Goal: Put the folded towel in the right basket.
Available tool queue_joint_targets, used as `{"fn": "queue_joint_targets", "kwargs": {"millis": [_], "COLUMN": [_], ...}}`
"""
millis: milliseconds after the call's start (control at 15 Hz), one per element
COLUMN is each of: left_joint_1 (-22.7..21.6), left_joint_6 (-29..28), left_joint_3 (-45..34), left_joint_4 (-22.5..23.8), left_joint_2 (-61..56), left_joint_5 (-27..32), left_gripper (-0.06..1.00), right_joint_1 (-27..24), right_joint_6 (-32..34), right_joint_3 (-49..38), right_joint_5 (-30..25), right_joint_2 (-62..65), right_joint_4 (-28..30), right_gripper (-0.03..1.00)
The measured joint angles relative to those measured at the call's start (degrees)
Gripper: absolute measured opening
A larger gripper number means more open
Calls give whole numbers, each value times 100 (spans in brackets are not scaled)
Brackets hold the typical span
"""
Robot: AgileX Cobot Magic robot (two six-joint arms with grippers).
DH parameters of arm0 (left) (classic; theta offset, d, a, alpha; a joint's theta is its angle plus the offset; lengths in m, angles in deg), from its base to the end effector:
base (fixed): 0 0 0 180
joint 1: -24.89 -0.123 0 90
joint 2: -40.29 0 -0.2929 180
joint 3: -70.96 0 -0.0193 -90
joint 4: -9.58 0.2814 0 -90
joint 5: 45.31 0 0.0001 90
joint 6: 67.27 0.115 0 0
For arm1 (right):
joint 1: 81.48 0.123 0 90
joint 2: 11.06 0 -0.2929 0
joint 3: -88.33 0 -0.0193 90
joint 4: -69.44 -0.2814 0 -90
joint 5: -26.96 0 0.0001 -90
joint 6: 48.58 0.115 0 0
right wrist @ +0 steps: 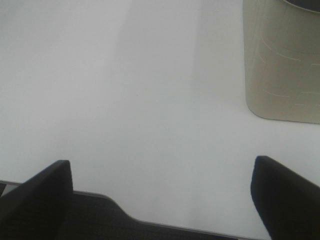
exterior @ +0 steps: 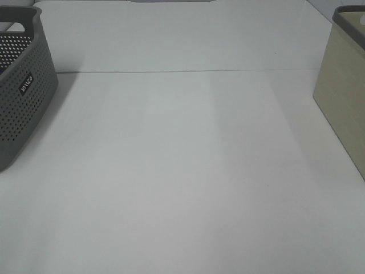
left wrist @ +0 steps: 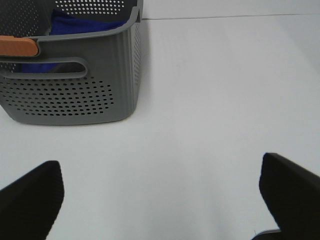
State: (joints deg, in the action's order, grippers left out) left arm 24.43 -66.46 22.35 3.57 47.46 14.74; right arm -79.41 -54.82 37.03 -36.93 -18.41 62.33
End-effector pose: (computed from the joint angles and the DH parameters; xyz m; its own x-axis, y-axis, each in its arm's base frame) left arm 0.0345 -0.0102 0.2840 -0.4360 -0.0417 -0.8990 0.0571 0.9956 -0.0739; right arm 0.0358 0.0141 0.2621 -0.5272 -0.0728 -0.8466 -0.1584 0.9873 0.0138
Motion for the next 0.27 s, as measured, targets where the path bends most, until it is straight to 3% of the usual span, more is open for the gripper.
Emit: {"fn": "queue_joint_targets", "kwargs": {"millis": [267], "left_joint_1": [0], "left_joint_6": [0], "left_joint_3": [0], "left_joint_4": [0], "left_joint_2": [0], "left_joint_5": [0], "left_gripper": [99], "right_joint_1": [0], "right_joint_6": [0], "right_joint_3": [0], "right_joint_5": [0], "right_joint_2": [0], "right_joint_4": [0], "right_gripper": [93]}}
